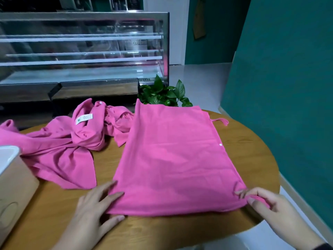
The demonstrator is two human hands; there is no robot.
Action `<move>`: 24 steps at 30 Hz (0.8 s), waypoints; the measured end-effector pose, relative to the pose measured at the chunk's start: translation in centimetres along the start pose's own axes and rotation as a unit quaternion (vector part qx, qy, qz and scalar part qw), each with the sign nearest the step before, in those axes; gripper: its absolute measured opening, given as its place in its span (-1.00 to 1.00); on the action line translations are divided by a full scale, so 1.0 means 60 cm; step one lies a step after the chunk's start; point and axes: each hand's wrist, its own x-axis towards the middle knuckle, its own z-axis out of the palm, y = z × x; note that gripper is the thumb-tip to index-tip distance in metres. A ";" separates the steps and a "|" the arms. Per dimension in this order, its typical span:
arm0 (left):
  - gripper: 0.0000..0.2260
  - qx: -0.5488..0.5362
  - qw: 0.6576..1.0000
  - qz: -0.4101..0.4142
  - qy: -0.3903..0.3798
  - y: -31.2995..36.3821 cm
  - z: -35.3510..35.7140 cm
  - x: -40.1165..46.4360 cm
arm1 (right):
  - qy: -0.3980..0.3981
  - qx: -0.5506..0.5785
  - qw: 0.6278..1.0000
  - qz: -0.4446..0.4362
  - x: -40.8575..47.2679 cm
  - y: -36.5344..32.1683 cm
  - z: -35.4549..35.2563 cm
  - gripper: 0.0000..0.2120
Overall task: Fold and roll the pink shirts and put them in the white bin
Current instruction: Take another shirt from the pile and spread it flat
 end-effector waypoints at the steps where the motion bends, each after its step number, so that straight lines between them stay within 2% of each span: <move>1: -0.47 0.024 1.000 0.012 -0.010 0.000 0.007 0.005 | 0.002 -0.028 1.000 0.009 0.003 0.008 -0.002 -0.64; 4: -0.55 0.031 0.999 0.032 -0.024 0.012 0.020 0.019 | -0.008 -0.088 0.996 0.017 -0.001 0.017 -0.005 -0.69; 8: -0.56 -0.074 0.997 -0.016 0.035 0.026 0.025 0.026 | 0.019 -0.097 0.995 0.016 0.005 0.004 -0.004 -0.67; 11: -0.77 -0.115 0.990 -0.054 0.057 0.044 0.002 0.040 | 0.060 -0.096 0.994 0.011 0.016 -0.027 -0.013 -0.71; 13: -0.87 -0.086 0.994 -0.048 0.055 0.058 -0.015 0.050 | 0.091 -0.093 0.991 -0.004 0.026 -0.051 -0.014 -0.78; 14: -0.85 -0.060 0.997 -0.027 0.030 0.065 -0.021 0.054 | 0.109 -0.088 0.990 -0.010 0.033 -0.058 -0.015 -0.80; 17: -0.54 0.044 0.995 0.036 -0.078 0.087 -0.011 0.064 | 0.148 -0.105 0.983 -0.027 0.048 -0.083 -0.012 -0.81; 18: -0.57 0.064 0.994 0.041 -0.078 0.090 -0.003 0.067 | 0.158 -0.112 0.980 -0.033 0.053 -0.089 -0.012 -0.82; 20: -0.83 0.025 0.999 -0.013 -0.017 0.100 -0.003 0.082 | 0.171 -0.097 0.980 -0.037 0.059 -0.102 -0.013 -0.82; 21: -0.90 -0.011 0.997 -0.070 0.021 0.103 -0.006 0.090 | 0.178 -0.088 0.979 -0.038 0.062 -0.107 -0.013 -0.82; 24: -0.94 -0.052 0.978 -0.183 0.085 0.099 -0.028 0.122 | 0.207 -0.075 0.974 -0.048 0.073 -0.103 -0.016 -0.84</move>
